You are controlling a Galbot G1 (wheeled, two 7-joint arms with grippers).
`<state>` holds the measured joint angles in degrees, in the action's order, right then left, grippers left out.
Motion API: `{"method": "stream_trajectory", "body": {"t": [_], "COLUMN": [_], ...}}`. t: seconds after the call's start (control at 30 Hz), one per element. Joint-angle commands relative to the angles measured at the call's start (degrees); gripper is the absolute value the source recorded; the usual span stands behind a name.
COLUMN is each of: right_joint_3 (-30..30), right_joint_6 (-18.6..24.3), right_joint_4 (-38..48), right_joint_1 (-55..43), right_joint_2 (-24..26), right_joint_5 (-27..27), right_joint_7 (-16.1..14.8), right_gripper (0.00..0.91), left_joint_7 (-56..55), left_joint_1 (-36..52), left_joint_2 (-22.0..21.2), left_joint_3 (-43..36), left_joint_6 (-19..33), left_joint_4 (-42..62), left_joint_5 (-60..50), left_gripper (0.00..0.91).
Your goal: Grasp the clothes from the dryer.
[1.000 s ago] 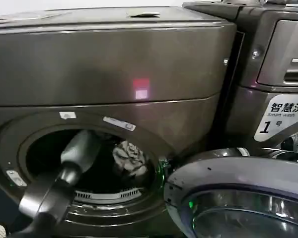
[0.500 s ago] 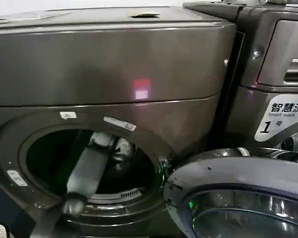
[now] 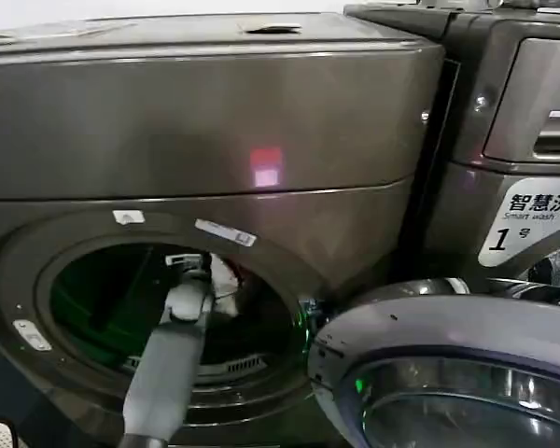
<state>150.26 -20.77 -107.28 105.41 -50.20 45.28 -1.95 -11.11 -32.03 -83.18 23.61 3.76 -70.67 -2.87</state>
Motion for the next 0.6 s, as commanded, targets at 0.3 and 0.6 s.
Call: {"method": "stream_trajectory", "body": {"t": [0.3,0.6], "right_joint_3": [0.5,0.8], "right_joint_6": [0.7,0.1], "right_joint_4": [0.2,0.0], "right_joint_1": [0.5,0.3], "right_joint_2": [0.1,0.1], "right_joint_5": [0.5,0.6], "right_joint_7": [0.3,-0.7], "right_gripper": [0.907,0.907], "left_joint_7": [-1.4,-0.6], "left_joint_1": [-3.7,-3.8], "left_joint_2": [0.3,0.6], "left_joint_3": [0.9,0.5], "left_joint_6": [0.6,0.2], "left_joint_4": [-4.7,-4.8], "left_joint_5": [2.2,2.2], "left_gripper": [0.0,0.0]}}
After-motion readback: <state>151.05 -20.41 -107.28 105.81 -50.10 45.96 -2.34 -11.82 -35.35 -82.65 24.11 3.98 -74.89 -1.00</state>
